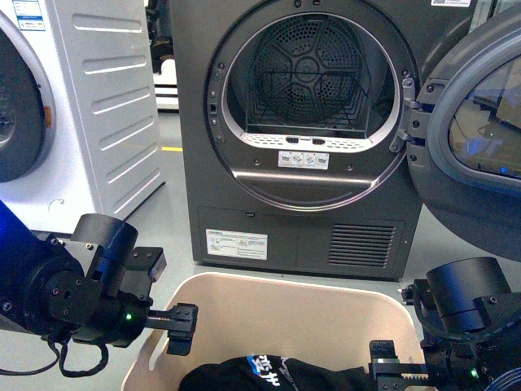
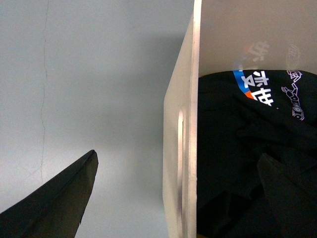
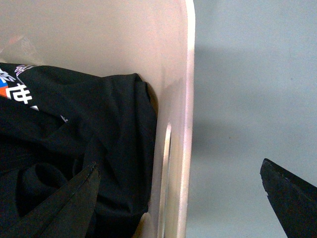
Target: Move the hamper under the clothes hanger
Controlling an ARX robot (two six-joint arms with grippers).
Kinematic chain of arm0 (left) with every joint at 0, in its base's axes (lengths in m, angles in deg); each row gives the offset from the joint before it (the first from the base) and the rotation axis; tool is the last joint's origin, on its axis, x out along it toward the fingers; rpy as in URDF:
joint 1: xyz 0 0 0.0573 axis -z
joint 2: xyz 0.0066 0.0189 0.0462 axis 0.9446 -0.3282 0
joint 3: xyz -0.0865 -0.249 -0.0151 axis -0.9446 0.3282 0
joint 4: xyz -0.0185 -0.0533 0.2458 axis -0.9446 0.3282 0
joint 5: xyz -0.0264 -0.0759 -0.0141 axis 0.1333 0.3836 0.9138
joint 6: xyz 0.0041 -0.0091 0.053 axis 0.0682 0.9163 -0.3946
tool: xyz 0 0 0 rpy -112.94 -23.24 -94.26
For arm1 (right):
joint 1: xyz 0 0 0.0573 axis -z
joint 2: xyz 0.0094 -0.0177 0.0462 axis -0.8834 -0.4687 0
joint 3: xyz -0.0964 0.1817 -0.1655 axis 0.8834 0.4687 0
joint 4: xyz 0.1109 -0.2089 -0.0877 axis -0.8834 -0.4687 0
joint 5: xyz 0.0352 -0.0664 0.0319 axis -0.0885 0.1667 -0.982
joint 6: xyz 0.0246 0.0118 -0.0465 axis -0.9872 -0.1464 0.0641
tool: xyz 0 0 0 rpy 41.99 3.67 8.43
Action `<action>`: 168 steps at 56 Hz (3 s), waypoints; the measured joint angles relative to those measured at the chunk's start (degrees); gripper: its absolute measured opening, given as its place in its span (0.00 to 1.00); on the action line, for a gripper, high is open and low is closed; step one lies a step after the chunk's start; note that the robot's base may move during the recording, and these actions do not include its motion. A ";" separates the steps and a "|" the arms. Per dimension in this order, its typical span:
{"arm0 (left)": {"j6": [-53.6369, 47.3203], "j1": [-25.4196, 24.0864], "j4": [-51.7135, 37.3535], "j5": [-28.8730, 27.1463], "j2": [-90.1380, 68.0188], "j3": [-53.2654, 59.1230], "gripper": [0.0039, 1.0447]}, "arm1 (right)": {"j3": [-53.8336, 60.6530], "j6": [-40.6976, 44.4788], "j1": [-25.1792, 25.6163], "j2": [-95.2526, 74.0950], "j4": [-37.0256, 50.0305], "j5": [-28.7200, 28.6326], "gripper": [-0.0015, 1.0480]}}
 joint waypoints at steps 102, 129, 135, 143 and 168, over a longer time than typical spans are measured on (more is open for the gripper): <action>-0.42 1.46 0.68 -2.75 11.34 7.34 0.04 | 3.85 -0.61 1.79 11.08 -2.10 -2.29 0.03; -0.90 1.27 0.72 -2.69 11.61 7.56 0.04 | 3.87 -0.57 1.70 11.32 -2.10 -2.62 0.03; -0.90 1.25 0.74 -2.82 11.61 7.56 0.04 | 3.87 -0.55 1.70 11.32 -2.10 -2.64 0.03; -0.87 1.25 0.74 -2.75 11.61 7.56 0.04 | 3.87 -0.55 1.73 11.30 -2.10 -2.54 0.03; -0.90 1.27 0.74 -2.73 11.61 7.50 0.04 | 3.89 -0.55 1.79 11.39 -2.10 -2.47 0.03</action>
